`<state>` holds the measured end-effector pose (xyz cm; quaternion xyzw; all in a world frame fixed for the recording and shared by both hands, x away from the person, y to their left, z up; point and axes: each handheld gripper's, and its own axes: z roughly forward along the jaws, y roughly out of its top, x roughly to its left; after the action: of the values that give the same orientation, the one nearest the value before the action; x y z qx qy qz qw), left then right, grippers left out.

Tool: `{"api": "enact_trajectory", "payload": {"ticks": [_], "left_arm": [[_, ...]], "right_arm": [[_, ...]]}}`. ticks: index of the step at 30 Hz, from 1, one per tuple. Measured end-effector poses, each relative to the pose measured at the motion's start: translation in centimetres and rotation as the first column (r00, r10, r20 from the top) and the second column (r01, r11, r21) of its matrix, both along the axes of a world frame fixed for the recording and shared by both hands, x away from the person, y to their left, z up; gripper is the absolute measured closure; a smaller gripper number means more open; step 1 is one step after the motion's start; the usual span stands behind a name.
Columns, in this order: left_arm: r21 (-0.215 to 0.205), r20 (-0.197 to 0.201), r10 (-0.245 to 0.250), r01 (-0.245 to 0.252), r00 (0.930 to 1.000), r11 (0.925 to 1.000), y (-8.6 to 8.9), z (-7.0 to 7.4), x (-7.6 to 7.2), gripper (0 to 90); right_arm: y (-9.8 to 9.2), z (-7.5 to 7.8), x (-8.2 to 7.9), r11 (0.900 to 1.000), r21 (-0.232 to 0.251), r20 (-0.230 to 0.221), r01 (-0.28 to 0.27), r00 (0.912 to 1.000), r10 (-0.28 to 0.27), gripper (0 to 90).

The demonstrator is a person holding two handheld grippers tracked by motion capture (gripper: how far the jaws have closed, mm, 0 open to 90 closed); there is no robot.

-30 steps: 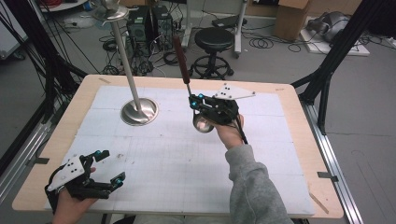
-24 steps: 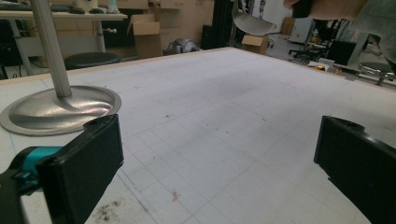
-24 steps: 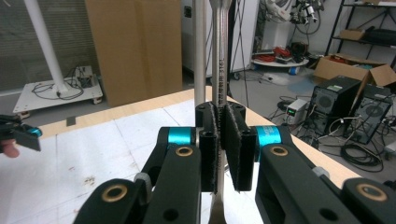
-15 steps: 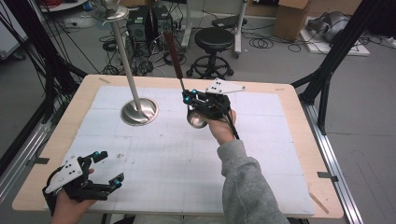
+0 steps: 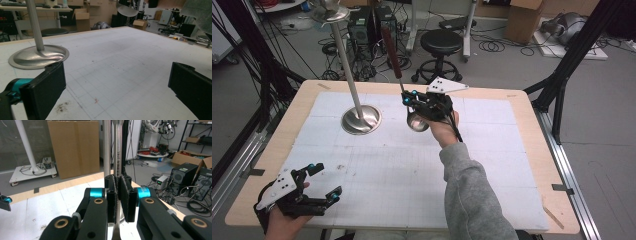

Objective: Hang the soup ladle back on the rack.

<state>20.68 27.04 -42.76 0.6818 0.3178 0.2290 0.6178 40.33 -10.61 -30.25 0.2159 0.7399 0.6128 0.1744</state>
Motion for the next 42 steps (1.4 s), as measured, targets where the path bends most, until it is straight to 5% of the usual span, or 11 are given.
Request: {"api": "enact_trajectory", "payload": {"ticks": [22, 42], "left_arm": [[-0.034, 0.001, -0.001, 0.001, 1.0000, 0.9994, 0.3, 0.3, -0.4, 1.8], [-0.033, 0.003, 0.025, -0.025, 0.9997, 0.9991, 0.9, 0.3, -0.8, 1.8]], "right_arm": [[3.6, 1.9, 0.9, 0.999, -0.007, 0.027, -0.042, 0.9988, 0.042, 84.5], [5.8, 2.5, 2.3, 1.000, -0.030, -0.018, -0.008, 0.9998, 0.008, 84.5]]}}
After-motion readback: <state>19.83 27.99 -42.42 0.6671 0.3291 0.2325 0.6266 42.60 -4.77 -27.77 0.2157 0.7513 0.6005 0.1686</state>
